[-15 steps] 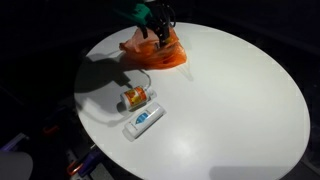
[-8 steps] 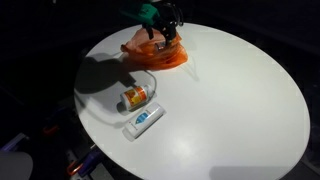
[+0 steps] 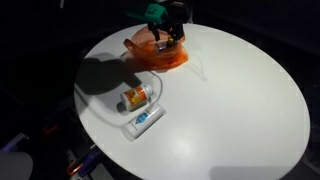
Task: Remove the yellow and brown bottle from the plastic bag and put it on the table
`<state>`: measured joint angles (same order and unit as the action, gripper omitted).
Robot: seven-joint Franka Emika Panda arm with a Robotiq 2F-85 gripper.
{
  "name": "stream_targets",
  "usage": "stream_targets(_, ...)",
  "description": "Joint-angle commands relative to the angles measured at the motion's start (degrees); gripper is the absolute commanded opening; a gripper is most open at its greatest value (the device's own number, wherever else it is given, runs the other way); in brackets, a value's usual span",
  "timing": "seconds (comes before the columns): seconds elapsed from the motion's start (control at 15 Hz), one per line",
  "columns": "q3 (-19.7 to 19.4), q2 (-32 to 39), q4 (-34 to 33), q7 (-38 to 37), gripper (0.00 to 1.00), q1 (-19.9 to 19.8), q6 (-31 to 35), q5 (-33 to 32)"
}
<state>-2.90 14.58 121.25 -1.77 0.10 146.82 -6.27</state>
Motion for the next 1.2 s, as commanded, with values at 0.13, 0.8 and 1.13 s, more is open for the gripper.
stream_targets(0.13, -1.6, 2.0, -2.8, -3.1, 1.00, 0.7, 0.8, -4.6)
stream_targets(0.8, -2.0, 2.3, -4.0, -5.2, 0.49, 1.9, -0.4, -6.9)
stream_targets(1.13, -2.3, -1.5, -3.0, -8.8, 0.29, 2.9, -4.6, -8.6)
